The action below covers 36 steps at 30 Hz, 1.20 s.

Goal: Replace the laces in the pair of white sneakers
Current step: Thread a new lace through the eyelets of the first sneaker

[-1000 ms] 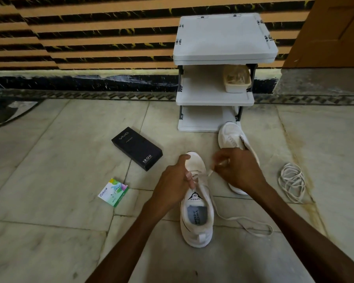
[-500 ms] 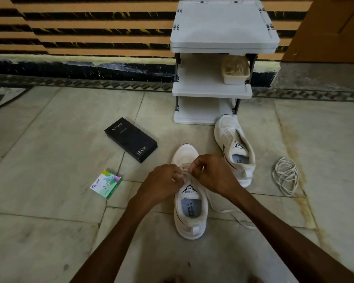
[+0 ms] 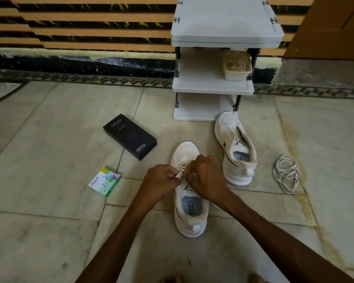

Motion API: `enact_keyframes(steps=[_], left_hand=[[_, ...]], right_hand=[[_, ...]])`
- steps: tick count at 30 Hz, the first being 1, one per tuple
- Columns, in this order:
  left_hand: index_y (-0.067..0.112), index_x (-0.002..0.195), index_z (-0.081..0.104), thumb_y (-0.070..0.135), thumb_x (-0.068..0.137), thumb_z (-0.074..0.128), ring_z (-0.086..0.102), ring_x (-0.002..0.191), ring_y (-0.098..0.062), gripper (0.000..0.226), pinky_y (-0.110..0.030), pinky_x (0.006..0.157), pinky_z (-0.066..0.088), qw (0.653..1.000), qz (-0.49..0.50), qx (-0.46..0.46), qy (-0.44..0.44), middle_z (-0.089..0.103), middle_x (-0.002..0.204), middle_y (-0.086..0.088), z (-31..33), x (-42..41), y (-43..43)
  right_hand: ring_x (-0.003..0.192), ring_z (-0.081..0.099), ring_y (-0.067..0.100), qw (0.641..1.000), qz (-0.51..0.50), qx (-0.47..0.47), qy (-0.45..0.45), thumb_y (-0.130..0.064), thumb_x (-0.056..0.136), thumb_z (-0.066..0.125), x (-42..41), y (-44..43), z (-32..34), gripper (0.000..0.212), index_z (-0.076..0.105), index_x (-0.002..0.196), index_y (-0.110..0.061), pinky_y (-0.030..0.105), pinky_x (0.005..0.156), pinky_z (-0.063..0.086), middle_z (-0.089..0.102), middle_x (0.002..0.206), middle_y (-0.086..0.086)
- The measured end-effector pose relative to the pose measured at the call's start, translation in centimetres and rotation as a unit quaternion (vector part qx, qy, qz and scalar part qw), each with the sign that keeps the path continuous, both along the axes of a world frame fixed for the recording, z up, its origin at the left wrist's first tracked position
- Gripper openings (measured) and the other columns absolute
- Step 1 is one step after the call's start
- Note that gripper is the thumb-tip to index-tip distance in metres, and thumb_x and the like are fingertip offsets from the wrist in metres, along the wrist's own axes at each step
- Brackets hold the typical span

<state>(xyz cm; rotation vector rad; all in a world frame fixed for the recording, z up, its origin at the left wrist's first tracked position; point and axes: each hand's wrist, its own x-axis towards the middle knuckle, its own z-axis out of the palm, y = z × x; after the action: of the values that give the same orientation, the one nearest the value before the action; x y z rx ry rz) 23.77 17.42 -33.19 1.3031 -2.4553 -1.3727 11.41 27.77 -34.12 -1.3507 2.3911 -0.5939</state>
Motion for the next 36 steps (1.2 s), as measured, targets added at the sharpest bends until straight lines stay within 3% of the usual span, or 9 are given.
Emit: enact_keyframes(steps=[6, 11, 14, 17, 21, 26, 30, 34, 36], left_hand=[[0.021, 0.089, 0.071, 0.020, 0.090, 0.066, 0.070, 0.081, -0.014, 0.006, -0.029, 0.077, 0.060, 0.994, 0.040, 0.102, 0.025, 0.072, 0.088, 0.001, 0.0, 0.2, -0.5], [0.015, 0.093, 0.071, 0.011, 0.096, 0.056, 0.071, 0.087, -0.022, 0.016, -0.036, 0.085, 0.059, 0.990, 0.063, 0.120, 0.041, 0.072, 0.096, -0.008, 0.2, 0.1, 0.0], [0.008, 0.098, 0.072, 0.006, 0.093, 0.060, 0.070, 0.089, -0.025, 0.013, -0.040, 0.086, 0.058, 0.989, 0.086, 0.112, 0.046, 0.071, 0.099, -0.012, 0.0, -0.1, 0.3], [0.006, 0.098, 0.073, 0.008, 0.090, 0.065, 0.071, 0.086, -0.026, 0.011, -0.042, 0.085, 0.059, 0.986, 0.093, 0.122, 0.062, 0.072, 0.095, -0.013, 0.1, -0.2, 0.3], [0.016, 0.088, 0.075, 0.017, 0.090, 0.067, 0.072, 0.075, -0.020, 0.007, -0.036, 0.078, 0.061, 0.993, 0.075, 0.073, 0.063, 0.074, 0.083, -0.004, -0.1, -0.2, 0.1], [0.016, 0.091, 0.074, 0.023, 0.090, 0.069, 0.072, 0.073, -0.015, 0.009, -0.033, 0.075, 0.061, 0.993, 0.072, 0.055, 0.071, 0.074, 0.084, -0.002, -0.8, 0.1, -0.2], [0.018, 0.089, 0.073, 0.025, 0.089, 0.068, 0.071, 0.070, -0.012, 0.009, -0.027, 0.069, 0.060, 0.995, 0.065, 0.032, 0.075, 0.073, 0.081, 0.001, -1.5, 0.1, -0.1], [0.026, 0.083, 0.069, 0.029, 0.091, 0.066, 0.066, 0.060, 0.001, 0.009, -0.007, 0.054, 0.049, 0.996, 0.068, 0.006, 0.060, 0.069, 0.074, 0.011, -1.8, 0.1, 0.1], [0.029, 0.081, 0.067, 0.031, 0.091, 0.066, 0.064, 0.059, 0.005, 0.010, -0.005, 0.051, 0.045, 0.996, 0.071, 0.007, 0.059, 0.067, 0.073, 0.014, -1.9, -0.1, 0.3]], right_hand=[[0.098, 0.052, 0.024, 0.998, -0.049, -0.040, 0.007, -0.031, 0.089, 0.061, 1.1, -0.2, -0.6, 0.015, 0.072, 0.090, -0.021, 0.036, 0.078, 0.043, 0.064, 0.102, 0.003], [0.098, 0.050, 0.019, 0.993, -0.108, -0.019, 0.031, -0.034, 0.082, 0.064, 2.0, -0.8, -0.1, 0.013, 0.074, 0.086, -0.026, 0.037, 0.085, 0.036, 0.066, 0.097, -0.005], [0.096, 0.047, 0.017, 0.993, -0.111, 0.015, 0.049, -0.030, 0.077, 0.066, 2.3, -1.0, 0.2, 0.010, 0.074, 0.083, -0.028, 0.035, 0.083, 0.031, 0.065, 0.093, -0.008], [0.097, 0.049, 0.017, 0.993, -0.117, 0.014, 0.018, -0.025, 0.078, 0.066, 2.3, -1.0, 0.1, 0.010, 0.075, 0.083, -0.027, 0.035, 0.088, 0.036, 0.066, 0.092, -0.007], [0.096, 0.051, 0.017, 0.989, -0.149, -0.022, -0.005, -0.019, 0.078, 0.070, 2.5, -0.7, -0.3, 0.013, 0.073, 0.080, -0.031, 0.037, 0.088, 0.038, 0.067, 0.093, -0.009], [0.090, 0.053, 0.012, 0.981, -0.181, -0.062, -0.013, -0.026, 0.080, 0.073, 2.6, -0.5, -0.5, 0.010, 0.072, 0.075, -0.035, 0.032, 0.083, 0.034, 0.067, 0.089, -0.014], [0.089, 0.059, 0.015, 0.982, -0.164, -0.072, -0.054, -0.027, 0.082, 0.073, 2.4, -0.4, -0.5, 0.005, 0.074, 0.080, -0.032, 0.039, 0.085, 0.048, 0.069, 0.093, -0.010], [0.087, 0.064, 0.016, 0.991, -0.105, -0.034, -0.073, -0.018, 0.079, 0.074, 1.5, -0.2, -0.5, 0.015, 0.077, 0.088, -0.030, 0.031, 0.077, 0.055, 0.070, 0.097, -0.004], [0.083, 0.065, 0.012, 0.990, -0.108, -0.044, -0.083, -0.014, 0.078, 0.075, 1.1, -0.1, -0.4, 0.017, 0.077, 0.086, -0.030, 0.022, 0.072, 0.052, 0.071, 0.096, -0.006]])
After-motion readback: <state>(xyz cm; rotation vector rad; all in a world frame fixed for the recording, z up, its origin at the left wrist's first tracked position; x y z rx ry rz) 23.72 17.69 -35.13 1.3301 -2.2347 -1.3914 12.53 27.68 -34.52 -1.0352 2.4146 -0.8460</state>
